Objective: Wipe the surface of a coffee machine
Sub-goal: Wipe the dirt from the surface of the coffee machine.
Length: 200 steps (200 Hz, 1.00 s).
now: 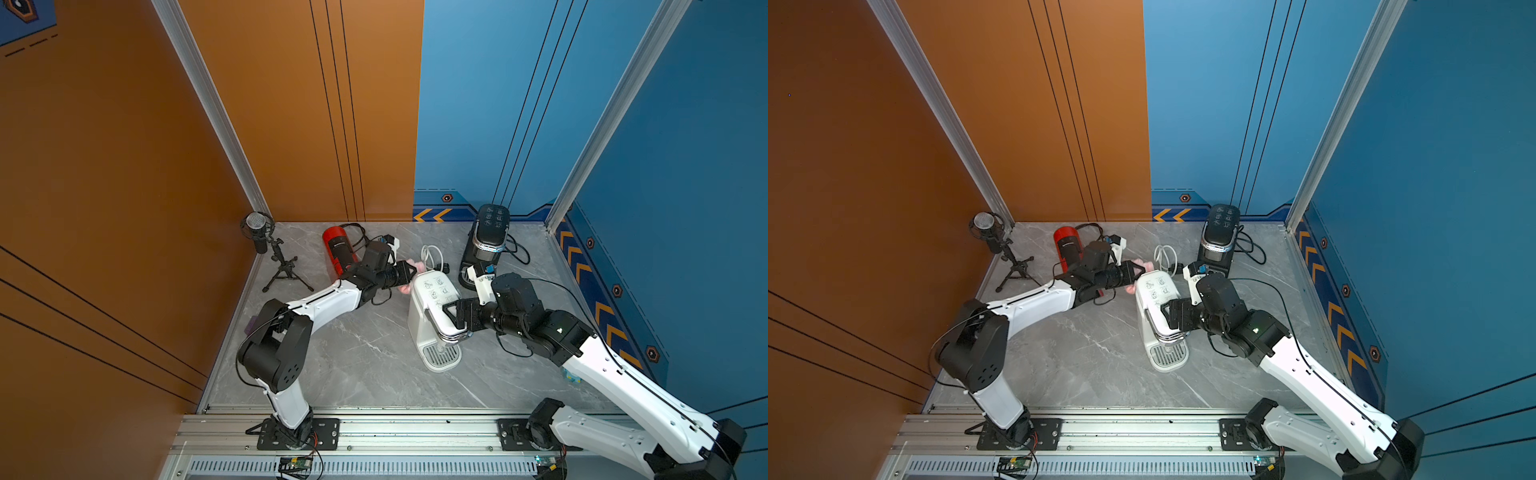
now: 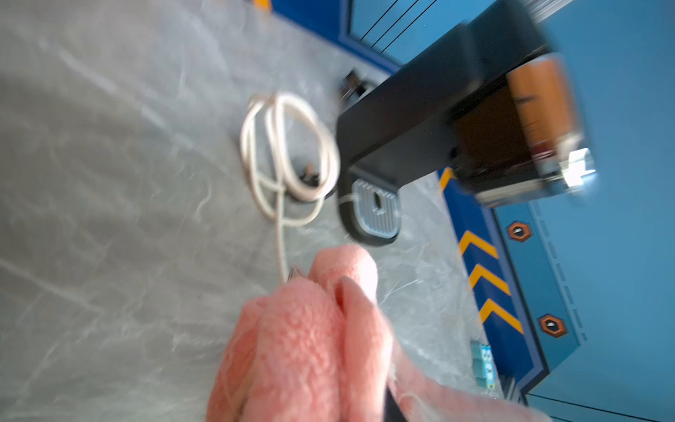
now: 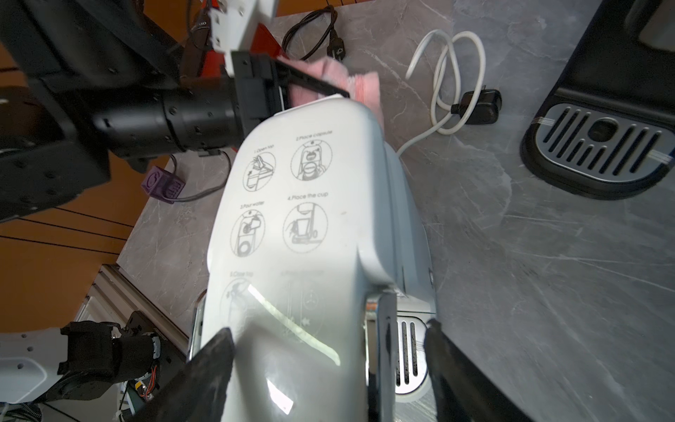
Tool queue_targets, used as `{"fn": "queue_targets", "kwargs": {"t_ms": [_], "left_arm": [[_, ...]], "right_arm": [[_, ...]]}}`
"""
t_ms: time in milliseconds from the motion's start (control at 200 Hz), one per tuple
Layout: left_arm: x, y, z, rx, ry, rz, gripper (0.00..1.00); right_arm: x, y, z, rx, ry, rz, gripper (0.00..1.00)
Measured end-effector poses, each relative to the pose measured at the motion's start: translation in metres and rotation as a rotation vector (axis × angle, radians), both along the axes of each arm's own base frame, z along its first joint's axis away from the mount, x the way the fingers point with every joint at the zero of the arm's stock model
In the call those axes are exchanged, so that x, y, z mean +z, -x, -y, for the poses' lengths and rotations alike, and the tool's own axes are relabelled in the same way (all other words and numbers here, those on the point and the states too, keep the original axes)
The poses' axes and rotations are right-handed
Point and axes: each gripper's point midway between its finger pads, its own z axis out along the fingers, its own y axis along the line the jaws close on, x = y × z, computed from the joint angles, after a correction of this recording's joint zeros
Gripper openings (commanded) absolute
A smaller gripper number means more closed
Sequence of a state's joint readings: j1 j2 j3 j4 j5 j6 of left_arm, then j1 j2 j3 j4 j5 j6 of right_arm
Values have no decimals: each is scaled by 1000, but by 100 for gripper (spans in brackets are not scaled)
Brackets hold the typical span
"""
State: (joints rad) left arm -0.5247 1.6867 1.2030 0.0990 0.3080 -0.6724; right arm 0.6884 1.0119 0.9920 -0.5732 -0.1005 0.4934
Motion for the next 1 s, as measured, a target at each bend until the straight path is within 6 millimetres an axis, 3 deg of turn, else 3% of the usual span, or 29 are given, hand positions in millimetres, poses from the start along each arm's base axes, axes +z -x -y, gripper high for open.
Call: {"fn": "queue_targets", "kwargs": {"t_ms": [85,155,210,275,345,465,615,861,1001], "left_arm": [[70,3,-1,-12,47,130,0],[111,12,-4,-19,78,206,0],[129,19,-5,-26,91,242,0],[130,25,-3,-36,88,245,0],[113,29,3,-55,67,214,0],[57,33,14,-68,-2,123,0],[24,14,2,-6,-38,99,0],[-81,1,1,-7,-147,-88,0],[-114,1,1,-10,-179,-140,0]], "right_arm": [[0,0,0,0,0,1,82],[0,0,0,0,0,1,82],[0,0,0,0,0,1,82],[0,0,0,0,0,1,82],[0,0,0,0,-1,1,82],[0,0,0,0,-1,1,82],[1,0,0,0,-3,4,82],[1,6,-4,20,1,10,82],[1,6,-4,19,1,13,82]]}}
